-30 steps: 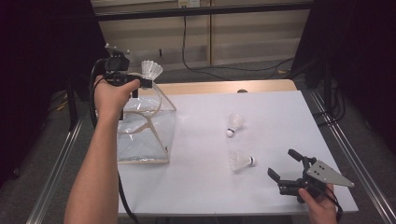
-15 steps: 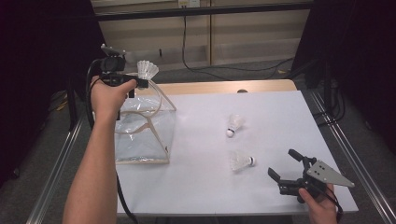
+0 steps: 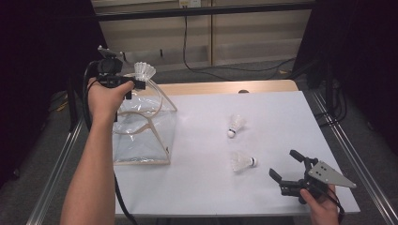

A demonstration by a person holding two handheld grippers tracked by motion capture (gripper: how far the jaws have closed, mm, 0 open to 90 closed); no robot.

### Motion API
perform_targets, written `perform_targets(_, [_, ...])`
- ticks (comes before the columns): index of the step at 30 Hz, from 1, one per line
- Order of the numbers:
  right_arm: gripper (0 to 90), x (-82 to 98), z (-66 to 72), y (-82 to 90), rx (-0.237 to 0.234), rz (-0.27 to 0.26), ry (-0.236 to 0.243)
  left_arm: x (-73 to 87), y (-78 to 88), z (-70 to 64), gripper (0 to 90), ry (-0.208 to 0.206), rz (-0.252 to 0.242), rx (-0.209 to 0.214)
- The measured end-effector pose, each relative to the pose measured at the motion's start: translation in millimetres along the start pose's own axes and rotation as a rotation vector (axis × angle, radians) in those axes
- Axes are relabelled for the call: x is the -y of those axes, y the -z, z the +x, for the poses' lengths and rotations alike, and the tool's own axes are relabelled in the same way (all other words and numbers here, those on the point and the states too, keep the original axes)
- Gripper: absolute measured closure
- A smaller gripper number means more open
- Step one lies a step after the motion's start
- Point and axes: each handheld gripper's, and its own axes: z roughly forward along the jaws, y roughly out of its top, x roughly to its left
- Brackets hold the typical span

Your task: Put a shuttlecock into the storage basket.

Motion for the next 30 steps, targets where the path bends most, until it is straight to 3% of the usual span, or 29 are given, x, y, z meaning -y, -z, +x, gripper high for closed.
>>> perform_targets(17, [1.2, -0.2, 0.1, 0.1, -0.001, -0.002, 0.002, 2.5, 4.0, 10.3, 65.5, -0.002, 0.022, -0.018])
perform_targets(30, [1.2, 0.0, 0.0, 0.3, 0.000, 0.000, -0.002, 5.0, 1.4, 14.4, 65.5, 0.014, 0.011, -0.030])
